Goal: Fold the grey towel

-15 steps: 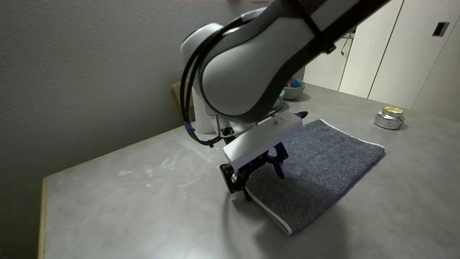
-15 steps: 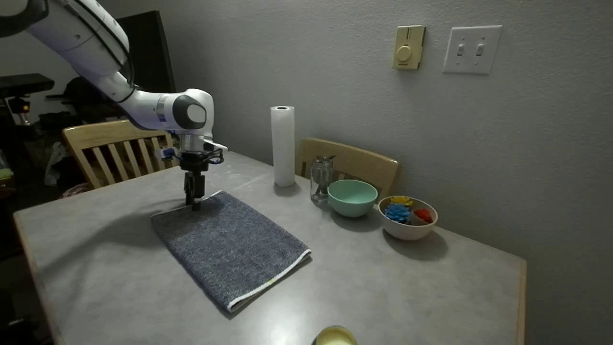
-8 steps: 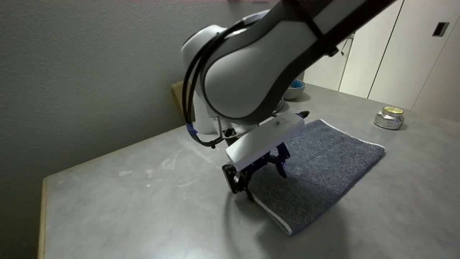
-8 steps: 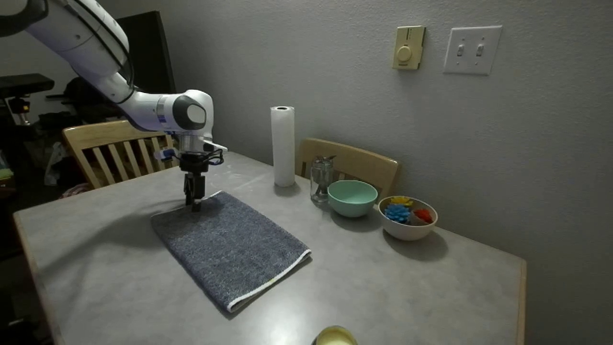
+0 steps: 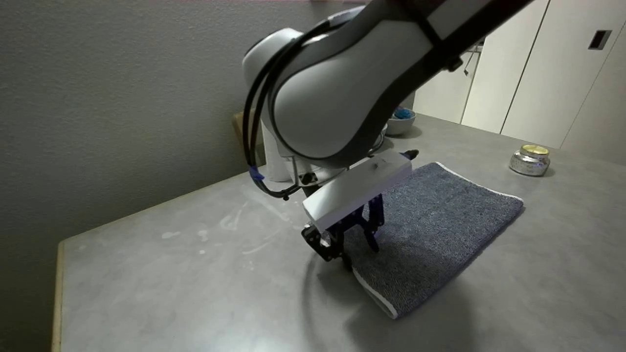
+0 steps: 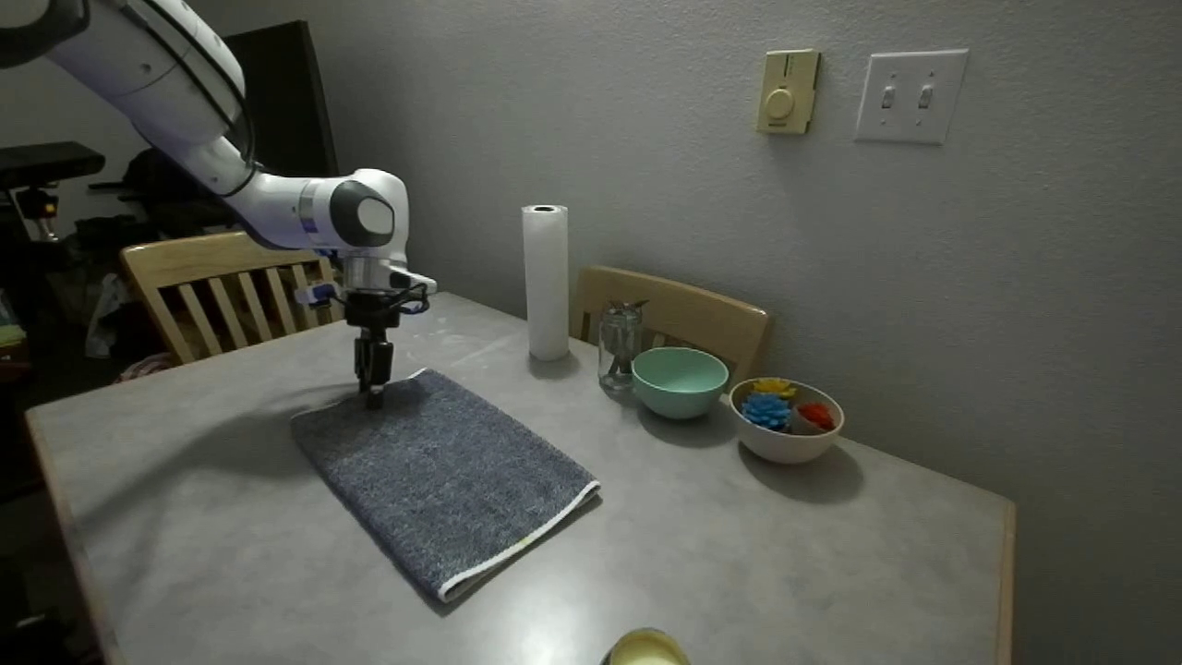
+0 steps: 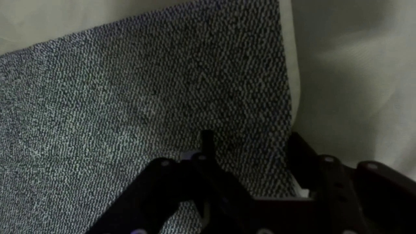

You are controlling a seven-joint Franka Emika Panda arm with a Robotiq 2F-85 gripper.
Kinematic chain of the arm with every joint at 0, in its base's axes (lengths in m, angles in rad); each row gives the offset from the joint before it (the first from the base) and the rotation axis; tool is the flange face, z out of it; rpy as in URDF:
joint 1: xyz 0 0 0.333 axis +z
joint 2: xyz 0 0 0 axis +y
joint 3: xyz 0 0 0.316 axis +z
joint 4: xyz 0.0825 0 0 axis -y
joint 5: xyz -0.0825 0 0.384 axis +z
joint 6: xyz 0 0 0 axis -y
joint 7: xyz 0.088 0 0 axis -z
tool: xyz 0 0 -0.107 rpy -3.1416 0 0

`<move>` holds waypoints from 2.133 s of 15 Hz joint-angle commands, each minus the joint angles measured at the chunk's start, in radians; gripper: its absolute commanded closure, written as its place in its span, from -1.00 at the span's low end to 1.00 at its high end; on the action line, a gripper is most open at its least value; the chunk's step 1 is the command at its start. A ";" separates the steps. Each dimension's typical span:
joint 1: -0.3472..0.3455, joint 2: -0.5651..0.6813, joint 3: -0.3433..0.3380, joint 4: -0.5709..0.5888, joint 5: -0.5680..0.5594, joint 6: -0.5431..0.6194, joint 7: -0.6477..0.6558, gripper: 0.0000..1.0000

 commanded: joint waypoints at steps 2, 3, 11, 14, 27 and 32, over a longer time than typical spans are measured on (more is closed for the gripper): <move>-0.004 -0.013 -0.003 -0.036 -0.009 0.023 -0.016 0.64; -0.007 -0.013 0.001 -0.034 -0.009 0.025 -0.030 0.79; -0.049 -0.047 0.078 -0.030 0.017 0.110 -0.392 0.96; -0.076 -0.108 0.119 -0.058 0.038 0.099 -0.530 0.96; -0.095 -0.233 0.141 -0.062 0.034 -0.009 -0.693 0.83; -0.087 -0.223 0.142 -0.066 0.023 -0.015 -0.701 0.96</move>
